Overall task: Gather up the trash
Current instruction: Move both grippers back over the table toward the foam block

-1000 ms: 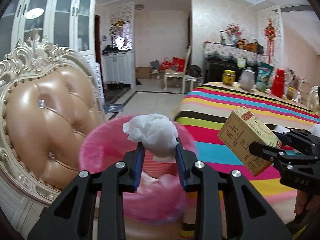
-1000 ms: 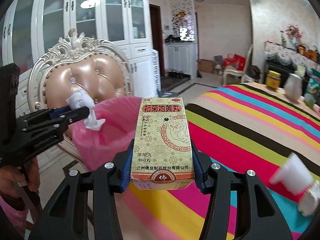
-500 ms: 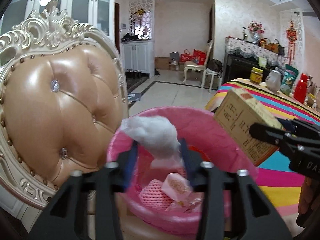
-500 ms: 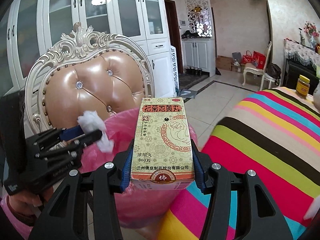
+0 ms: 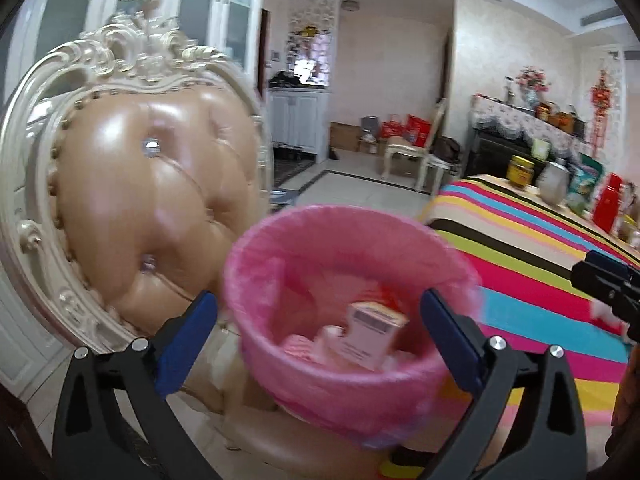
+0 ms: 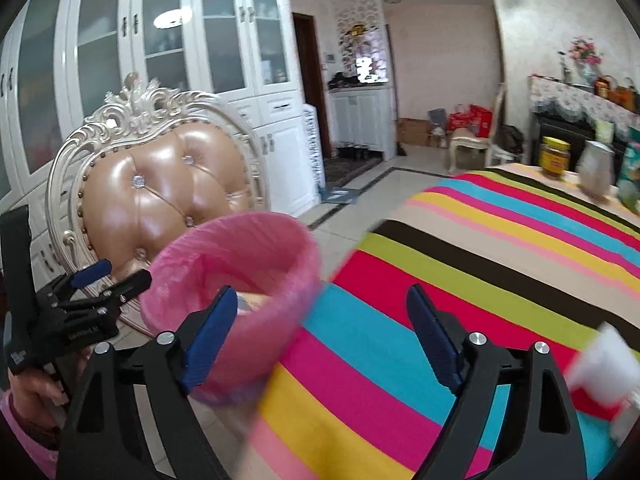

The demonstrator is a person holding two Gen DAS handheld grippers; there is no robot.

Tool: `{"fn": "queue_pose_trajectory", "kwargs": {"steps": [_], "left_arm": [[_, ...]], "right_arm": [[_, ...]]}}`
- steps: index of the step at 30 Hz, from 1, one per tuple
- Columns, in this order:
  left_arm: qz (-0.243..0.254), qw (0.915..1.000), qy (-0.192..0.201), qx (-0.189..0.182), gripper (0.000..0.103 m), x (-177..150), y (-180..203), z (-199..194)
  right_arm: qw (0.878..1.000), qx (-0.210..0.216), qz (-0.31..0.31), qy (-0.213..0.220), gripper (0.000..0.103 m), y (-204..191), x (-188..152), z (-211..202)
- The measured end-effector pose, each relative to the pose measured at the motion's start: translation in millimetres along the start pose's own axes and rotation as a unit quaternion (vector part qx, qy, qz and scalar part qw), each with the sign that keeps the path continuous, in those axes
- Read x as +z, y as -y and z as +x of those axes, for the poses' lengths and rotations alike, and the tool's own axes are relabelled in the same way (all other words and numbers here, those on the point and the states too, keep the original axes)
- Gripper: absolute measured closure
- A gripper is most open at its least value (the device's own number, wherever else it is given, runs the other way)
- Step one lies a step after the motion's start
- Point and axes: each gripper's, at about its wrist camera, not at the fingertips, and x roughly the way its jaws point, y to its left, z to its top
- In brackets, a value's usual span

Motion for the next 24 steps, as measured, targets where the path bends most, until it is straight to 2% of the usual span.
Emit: {"fn": "queue_pose_trajectory", "kwargs": {"steps": [5, 11, 16, 21, 24], "left_arm": [[0.031, 0.9973, -0.004, -0.066, 0.005, -6, 62, -11], [0.081, 0.9847, -0.021, -0.153, 0.005, -20, 158, -17], [0.114, 0.969, -0.03, -0.217, 0.005, -33, 242, -21], [0.143, 0.9519, -0.052, -0.266, 0.005, -43, 324, -15], [0.144, 0.9457, -0.073, -0.283, 0.005, -48, 357, 0]], "right_arm": [[0.998, -0.062, 0.017, 0.006, 0.019, 43, -27, -51], [0.987, -0.146, 0.065, 0.022, 0.019, 110, -62, -123], [0.971, -0.217, 0.097, 0.028, 0.019, 160, -90, -171], [0.948, -0.286, 0.137, 0.021, 0.017, 207, -116, -199], [0.939, -0.302, 0.163, 0.023, 0.017, 226, -124, -206]]}}
